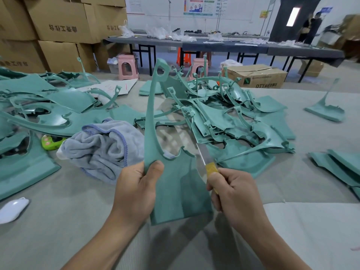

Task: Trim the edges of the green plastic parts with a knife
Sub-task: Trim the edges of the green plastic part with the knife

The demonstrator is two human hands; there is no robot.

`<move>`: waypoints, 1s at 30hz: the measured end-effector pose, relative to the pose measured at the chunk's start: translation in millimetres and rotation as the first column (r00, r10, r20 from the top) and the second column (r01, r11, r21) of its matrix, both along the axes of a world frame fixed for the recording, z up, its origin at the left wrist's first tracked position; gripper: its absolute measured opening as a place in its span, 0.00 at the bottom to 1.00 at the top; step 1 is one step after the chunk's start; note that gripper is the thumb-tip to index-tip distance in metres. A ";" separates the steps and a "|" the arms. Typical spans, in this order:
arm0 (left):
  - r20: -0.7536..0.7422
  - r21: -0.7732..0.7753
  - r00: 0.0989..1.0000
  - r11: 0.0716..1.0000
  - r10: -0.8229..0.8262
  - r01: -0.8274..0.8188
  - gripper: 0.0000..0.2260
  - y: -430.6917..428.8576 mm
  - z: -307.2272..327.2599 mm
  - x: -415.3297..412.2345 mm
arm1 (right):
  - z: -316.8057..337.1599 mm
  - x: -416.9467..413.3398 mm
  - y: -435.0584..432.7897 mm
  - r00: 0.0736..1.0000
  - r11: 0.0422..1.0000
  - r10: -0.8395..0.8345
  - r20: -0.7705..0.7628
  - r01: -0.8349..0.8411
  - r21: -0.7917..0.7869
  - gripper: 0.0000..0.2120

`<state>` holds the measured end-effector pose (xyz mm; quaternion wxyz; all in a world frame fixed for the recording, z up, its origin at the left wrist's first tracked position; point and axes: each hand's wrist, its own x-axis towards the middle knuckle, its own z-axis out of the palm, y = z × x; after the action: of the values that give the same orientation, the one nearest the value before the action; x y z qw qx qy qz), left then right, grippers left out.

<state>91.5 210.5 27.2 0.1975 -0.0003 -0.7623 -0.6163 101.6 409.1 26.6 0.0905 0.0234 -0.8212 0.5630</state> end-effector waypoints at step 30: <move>-0.062 -0.265 0.996 0.961 0.064 -0.079 0.16 -0.9 -1.1 2.7 | 15.2 11.6 -17.0 0.980 0.964 0.041 -0.193 0.011 0.264 0.22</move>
<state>94.2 209.6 26.2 0.2380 -0.0157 -0.8324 -0.5001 113.2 392.1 41.8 0.1629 0.0970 -0.8757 0.4441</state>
